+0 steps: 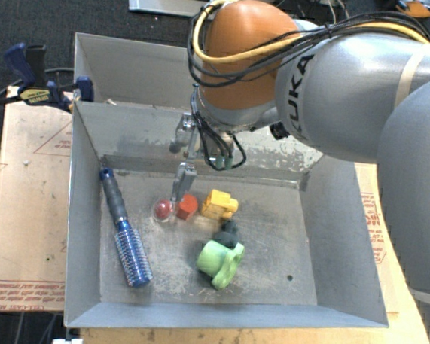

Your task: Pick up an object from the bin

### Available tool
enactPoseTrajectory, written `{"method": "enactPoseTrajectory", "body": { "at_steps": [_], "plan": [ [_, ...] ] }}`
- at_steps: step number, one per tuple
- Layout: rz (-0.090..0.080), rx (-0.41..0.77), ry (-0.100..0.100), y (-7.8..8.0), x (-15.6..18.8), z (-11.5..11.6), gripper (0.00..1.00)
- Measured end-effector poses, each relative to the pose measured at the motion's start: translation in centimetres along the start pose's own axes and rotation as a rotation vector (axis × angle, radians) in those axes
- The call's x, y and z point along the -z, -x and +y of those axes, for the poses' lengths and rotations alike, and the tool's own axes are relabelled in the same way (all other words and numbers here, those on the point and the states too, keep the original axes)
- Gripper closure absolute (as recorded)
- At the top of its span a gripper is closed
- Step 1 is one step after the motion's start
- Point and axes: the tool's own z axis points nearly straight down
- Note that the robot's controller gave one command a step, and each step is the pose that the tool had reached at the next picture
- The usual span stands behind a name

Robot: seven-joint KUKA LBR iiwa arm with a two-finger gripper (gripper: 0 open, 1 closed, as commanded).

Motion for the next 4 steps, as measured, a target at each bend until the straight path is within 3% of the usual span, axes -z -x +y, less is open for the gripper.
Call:
{"method": "enactPoseTrajectory", "body": {
  "at_steps": [1, 2, 3, 4],
  "plan": [
    [0.0, 0.111, -0.002, 0.0, -12.0, -4.0, 0.0],
    [-0.012, 0.261, 0.001, 0.9, -14.1, -6.7, 0.0],
    [-0.013, 0.261, 0.0, 1.0, -13.9, -6.8, 1.0],
    [-0.013, 0.261, 0.001, 1.0, -14.1, -6.7, 0.0]
  ]
}}
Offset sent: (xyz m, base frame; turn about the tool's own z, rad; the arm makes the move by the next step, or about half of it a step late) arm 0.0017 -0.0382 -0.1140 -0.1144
